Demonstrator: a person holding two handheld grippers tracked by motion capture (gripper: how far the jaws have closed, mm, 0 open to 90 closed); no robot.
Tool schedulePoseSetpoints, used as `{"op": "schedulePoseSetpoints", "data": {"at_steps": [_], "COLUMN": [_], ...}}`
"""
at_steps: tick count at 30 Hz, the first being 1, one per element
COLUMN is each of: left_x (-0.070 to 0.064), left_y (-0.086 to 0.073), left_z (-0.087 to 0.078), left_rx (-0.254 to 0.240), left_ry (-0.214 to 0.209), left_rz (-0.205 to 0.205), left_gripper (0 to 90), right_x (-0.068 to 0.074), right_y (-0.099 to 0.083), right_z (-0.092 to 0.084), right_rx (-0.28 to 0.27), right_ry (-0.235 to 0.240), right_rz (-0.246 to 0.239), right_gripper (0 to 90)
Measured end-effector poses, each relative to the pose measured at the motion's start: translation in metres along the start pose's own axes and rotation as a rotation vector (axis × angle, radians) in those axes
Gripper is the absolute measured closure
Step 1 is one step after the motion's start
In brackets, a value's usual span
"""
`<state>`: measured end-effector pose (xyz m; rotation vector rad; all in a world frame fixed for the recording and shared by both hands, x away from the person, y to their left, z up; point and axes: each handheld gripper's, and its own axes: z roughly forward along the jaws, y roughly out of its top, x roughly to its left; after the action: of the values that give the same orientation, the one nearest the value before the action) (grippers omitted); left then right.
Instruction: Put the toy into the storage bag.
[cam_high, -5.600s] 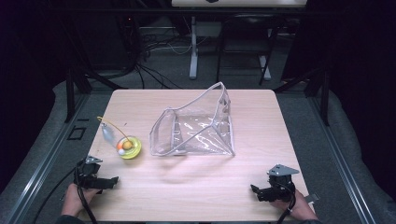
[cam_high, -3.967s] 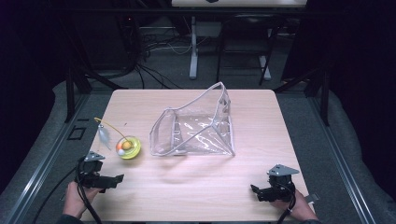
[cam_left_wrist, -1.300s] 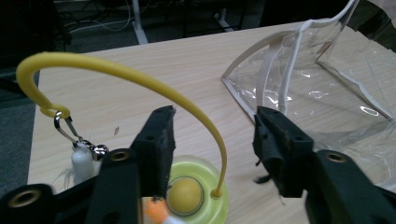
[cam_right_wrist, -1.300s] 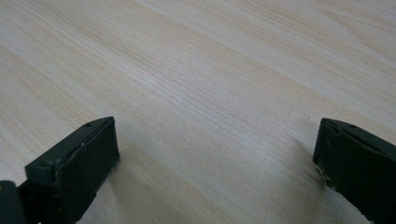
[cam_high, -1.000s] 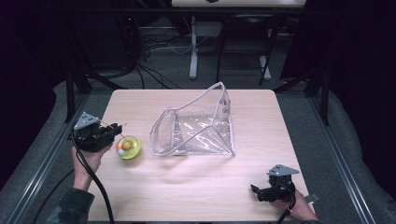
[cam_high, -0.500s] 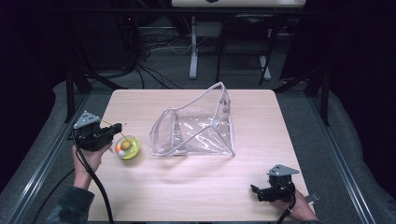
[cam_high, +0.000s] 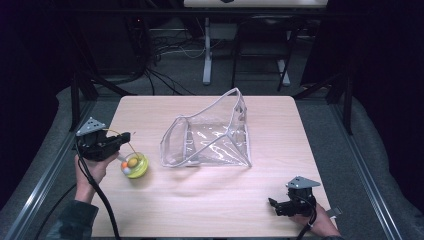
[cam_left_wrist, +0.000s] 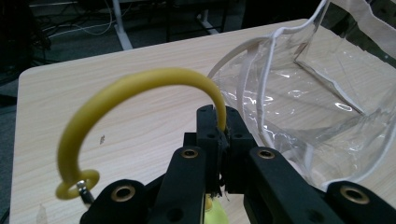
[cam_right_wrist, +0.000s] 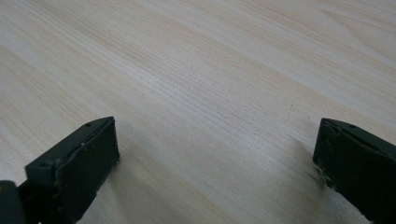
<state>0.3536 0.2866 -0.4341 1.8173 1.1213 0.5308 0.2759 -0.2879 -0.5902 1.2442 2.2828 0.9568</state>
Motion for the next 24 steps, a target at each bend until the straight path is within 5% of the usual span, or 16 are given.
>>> {"op": "schedulePoseSetpoints", "data": {"at_steps": [24], "left_x": [-0.013], "left_y": [0.028], "left_z": [-0.018], "left_rx": [0.016], "left_ry": [-0.031], "left_rz": [0.088], "left_gripper": [88.2], "right_x": [0.000], "right_y": [0.000], "right_z": [0.000], "right_rx": [0.003], "right_ry": [-0.001], "right_rz": [-0.002], "right_gripper": [0.0]}}
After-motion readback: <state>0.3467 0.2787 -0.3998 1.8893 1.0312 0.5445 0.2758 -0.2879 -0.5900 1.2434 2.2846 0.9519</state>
